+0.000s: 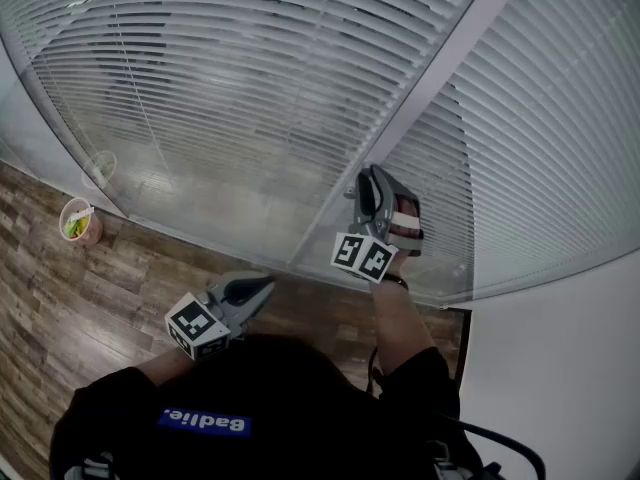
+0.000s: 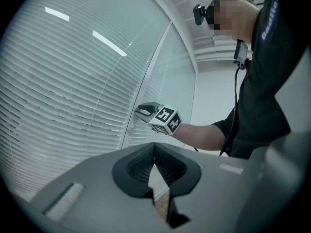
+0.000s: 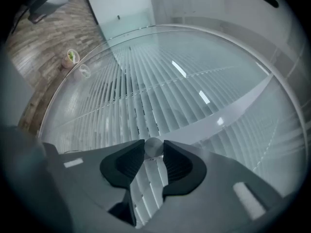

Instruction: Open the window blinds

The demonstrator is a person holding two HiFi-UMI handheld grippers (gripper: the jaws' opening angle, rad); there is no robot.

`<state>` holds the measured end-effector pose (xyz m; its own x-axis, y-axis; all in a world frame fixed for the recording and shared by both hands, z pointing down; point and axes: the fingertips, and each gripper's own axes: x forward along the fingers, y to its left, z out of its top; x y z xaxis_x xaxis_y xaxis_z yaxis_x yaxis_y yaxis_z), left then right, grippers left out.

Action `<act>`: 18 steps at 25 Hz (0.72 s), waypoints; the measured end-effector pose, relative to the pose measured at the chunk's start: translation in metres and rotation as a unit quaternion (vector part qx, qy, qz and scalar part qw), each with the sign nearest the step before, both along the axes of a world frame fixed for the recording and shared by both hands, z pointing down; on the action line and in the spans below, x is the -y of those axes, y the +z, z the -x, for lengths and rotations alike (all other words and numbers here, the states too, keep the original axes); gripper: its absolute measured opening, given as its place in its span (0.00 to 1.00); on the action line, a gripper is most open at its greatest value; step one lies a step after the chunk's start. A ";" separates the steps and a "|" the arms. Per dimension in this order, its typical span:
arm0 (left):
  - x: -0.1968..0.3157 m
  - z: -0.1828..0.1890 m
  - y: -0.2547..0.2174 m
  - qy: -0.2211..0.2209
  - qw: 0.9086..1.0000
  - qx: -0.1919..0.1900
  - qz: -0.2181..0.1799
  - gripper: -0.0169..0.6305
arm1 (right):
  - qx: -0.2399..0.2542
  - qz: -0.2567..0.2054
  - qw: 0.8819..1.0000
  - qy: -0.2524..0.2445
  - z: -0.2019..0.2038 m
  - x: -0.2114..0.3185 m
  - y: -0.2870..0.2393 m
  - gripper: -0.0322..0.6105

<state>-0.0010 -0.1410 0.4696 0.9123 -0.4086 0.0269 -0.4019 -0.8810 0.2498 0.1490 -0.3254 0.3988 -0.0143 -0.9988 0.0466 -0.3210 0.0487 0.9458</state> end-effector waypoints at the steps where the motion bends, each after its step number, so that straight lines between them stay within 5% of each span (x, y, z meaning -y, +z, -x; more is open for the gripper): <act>1: 0.000 0.000 0.000 0.001 1.000 0.000 0.000 0.03 | -0.018 0.001 1.000 -0.002 0.000 0.000 0.001 0.24; 7: 0.000 -0.001 0.000 0.002 1.000 0.000 0.000 0.03 | -0.083 0.003 0.996 -0.015 0.001 0.000 0.004 0.24; 11: 0.000 0.000 0.000 -0.002 1.000 0.001 -0.002 0.03 | 0.045 0.015 0.999 -0.023 0.000 -0.001 0.002 0.30; 14: 0.000 0.001 0.001 -0.004 1.000 0.005 -0.003 0.03 | 0.172 0.025 0.985 -0.021 -0.001 -0.001 0.001 0.37; 18: -0.001 0.003 0.000 -0.009 1.000 0.006 -0.002 0.03 | 0.211 0.000 0.977 -0.014 0.002 -0.002 -0.008 0.27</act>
